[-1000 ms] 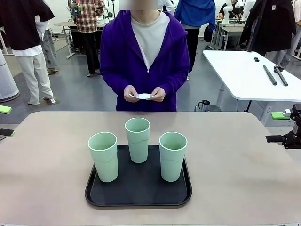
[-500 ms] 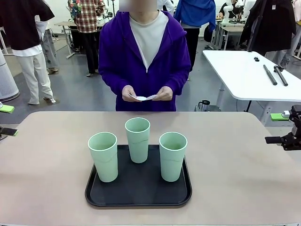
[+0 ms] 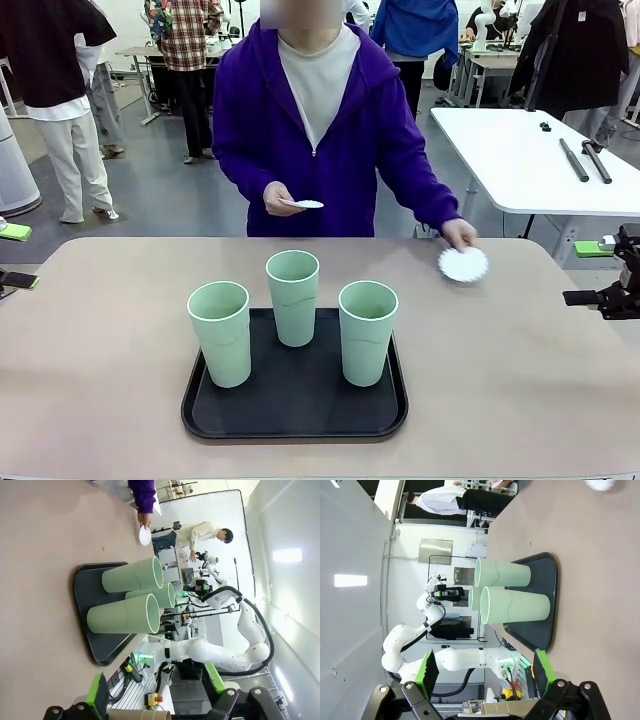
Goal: Place coasters on the table and set cups on them.
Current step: Pick up one Reusable plastic cup and place it on a coaster set by the human.
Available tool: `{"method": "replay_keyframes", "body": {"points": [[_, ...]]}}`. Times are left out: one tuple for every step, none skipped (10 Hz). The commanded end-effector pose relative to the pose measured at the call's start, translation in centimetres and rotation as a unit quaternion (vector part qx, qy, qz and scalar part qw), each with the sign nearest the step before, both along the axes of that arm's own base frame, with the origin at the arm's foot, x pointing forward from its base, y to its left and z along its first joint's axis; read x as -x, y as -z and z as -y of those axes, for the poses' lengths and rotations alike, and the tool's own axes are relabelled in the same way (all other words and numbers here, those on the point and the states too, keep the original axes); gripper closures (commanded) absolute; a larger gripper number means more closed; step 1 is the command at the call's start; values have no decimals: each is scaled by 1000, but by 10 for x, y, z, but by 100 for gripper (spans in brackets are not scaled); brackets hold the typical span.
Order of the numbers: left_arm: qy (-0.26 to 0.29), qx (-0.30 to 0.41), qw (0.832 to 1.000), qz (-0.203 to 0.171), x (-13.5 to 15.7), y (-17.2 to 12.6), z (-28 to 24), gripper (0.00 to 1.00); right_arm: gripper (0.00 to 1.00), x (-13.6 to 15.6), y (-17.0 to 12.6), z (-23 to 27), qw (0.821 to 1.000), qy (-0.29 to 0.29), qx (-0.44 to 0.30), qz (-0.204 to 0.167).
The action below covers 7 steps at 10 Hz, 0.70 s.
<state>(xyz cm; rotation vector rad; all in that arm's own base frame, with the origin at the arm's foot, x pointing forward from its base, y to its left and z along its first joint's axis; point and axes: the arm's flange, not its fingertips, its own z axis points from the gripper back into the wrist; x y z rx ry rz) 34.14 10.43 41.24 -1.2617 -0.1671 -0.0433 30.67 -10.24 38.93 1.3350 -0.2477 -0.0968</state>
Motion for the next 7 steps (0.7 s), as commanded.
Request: {"method": "replay_keyframes", "body": {"points": [[1, 8, 1000, 8, -1, 0, 1, 0, 0, 0, 0, 0, 1000, 0, -3, 1], [1, 8, 1000, 8, -1, 0, 1, 0, 0, 0, 0, 0, 1000, 0, -3, 1], [1, 8, 1000, 8, -1, 0, 1, 0, 0, 0, 0, 0, 1000, 0, -3, 1], [1, 8, 1000, 8, -1, 0, 1, 0, 0, 0, 0, 0, 1000, 0, -3, 1], [1, 8, 1000, 8, -1, 0, 1, 0, 0, 0, 0, 0, 1000, 0, -3, 1], [1, 8, 1000, 8, -1, 0, 1, 0, 0, 0, 0, 0, 1000, 0, -3, 1], [1, 8, 1000, 8, -1, 0, 1, 0, 0, 0, 0, 0, 1000, 0, -3, 1]]}}
